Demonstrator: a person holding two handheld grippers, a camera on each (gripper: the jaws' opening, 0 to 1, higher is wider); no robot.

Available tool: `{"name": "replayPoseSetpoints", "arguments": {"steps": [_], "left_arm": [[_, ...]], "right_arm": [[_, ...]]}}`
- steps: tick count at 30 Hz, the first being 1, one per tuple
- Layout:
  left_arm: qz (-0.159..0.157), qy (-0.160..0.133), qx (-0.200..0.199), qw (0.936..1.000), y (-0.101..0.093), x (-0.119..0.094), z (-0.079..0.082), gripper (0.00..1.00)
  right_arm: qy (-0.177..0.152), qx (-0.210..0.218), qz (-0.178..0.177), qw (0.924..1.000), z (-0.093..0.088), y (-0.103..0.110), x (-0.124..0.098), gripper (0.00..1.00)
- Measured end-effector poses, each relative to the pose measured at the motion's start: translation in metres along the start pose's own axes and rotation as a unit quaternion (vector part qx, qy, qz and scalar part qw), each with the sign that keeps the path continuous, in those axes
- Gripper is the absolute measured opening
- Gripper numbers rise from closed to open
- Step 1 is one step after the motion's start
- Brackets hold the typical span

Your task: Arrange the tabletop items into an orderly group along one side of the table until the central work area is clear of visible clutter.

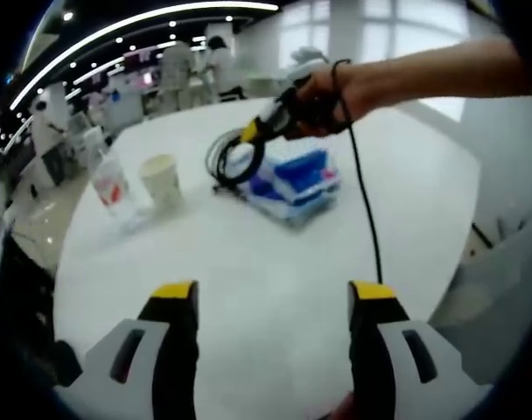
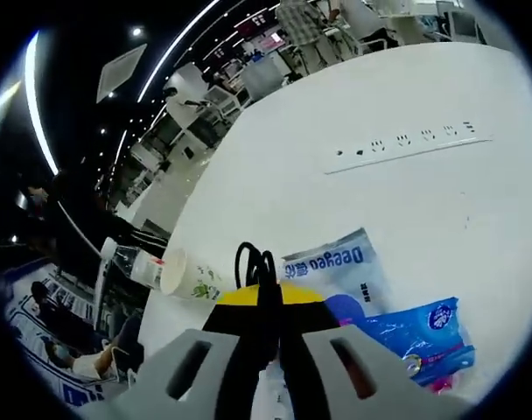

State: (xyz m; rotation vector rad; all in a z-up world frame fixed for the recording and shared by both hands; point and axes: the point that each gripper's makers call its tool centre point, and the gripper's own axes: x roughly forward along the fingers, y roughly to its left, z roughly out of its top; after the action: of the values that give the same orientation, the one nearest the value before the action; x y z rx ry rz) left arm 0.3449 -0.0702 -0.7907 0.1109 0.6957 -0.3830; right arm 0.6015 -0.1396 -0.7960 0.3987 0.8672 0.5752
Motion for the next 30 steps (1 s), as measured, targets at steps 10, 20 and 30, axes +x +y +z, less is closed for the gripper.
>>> {"name": "replayPoseSetpoints", "arguments": {"steps": [10, 20, 30], "left_arm": [[-0.005, 0.001, -0.001, 1.0000, -0.002, 0.000, 0.000, 0.68], [-0.008, -0.001, 0.003, 1.0000, -0.003, 0.000, 0.000, 0.68], [-0.010, -0.005, 0.001, 0.9999, -0.002, -0.003, 0.001, 0.69]], "right_arm": [[-0.022, -0.003, 0.025, 0.9994, 0.014, 0.021, -0.015, 0.04], [-0.050, 0.004, 0.039, 0.9980, 0.029, 0.034, -0.037, 0.04], [-0.086, 0.014, 0.043, 0.9953, 0.049, 0.029, -0.068, 0.04]]}}
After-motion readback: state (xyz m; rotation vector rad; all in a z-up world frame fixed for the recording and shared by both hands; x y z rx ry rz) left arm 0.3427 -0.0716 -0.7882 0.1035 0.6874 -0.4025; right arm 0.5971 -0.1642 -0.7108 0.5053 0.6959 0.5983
